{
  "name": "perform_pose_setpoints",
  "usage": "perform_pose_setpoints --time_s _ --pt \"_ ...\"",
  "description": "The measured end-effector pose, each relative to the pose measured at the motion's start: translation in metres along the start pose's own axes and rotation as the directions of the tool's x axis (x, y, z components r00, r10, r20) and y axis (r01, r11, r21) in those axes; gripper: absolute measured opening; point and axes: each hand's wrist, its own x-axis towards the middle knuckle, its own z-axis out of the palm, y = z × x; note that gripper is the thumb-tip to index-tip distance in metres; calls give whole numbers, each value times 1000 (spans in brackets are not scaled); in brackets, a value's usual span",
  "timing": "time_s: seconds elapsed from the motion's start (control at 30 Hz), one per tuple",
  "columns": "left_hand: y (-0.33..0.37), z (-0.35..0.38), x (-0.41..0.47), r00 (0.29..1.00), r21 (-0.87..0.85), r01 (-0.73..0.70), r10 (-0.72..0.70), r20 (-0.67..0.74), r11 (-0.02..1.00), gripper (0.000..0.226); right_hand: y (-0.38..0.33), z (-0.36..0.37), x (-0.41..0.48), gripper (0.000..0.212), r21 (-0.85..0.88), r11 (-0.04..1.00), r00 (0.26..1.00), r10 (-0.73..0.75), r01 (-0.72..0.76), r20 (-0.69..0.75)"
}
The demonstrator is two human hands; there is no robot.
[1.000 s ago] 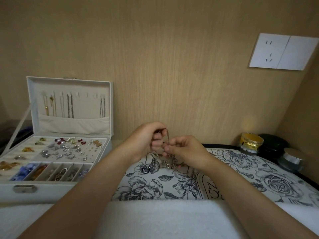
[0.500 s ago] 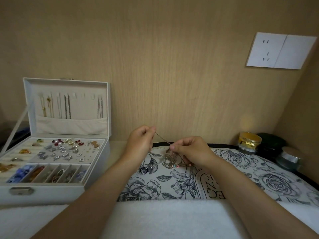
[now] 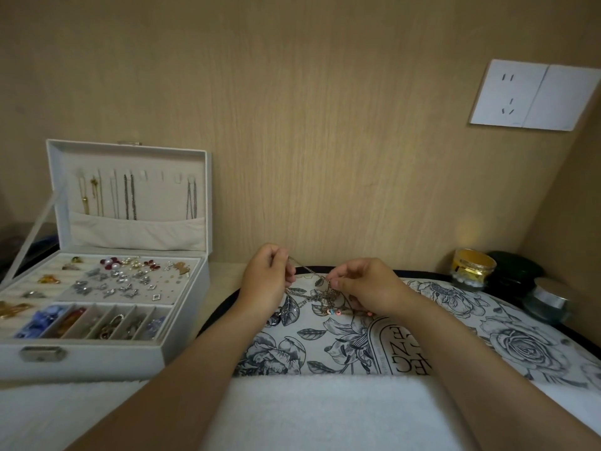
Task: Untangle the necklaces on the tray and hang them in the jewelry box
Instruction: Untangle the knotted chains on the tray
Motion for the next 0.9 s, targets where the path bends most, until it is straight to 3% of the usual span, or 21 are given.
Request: perform_pose_setpoints --time_s 0.27,0.37,0.43,0.5,0.6,0.77,0.9 --pt "-5 -4 2 998 180 -14 26 -61 984 22 -6 5 -4 12 215 976 999 4 -14 47" --pt "-8 -6 2 997 327 -32 53 -54 945 19 -8 6 -4 13 306 951 998 36 -51 55" --pt "-7 -6 0 995 388 -94 96 15 917 15 -8 7 -5 13 347 936 998 39 -57 58" --pt "-2 -5 -3 983 324 -155 114 144 933 17 -9 7 -5 13 384 922 998 35 -54 58" --pt "4 1 -10 950 203 -139 73 303 969 18 -8 7 -4 14 433 900 998 24 -47 59" --pt "-2 8 -12 940 250 -184 95 328 951 15 -5 6 -2 11 422 905 998 20 -46 65" --pt "-4 4 -9 946 359 -236 130 296 903 13 -4 5 -3 11 318 948 998 5 -22 56"
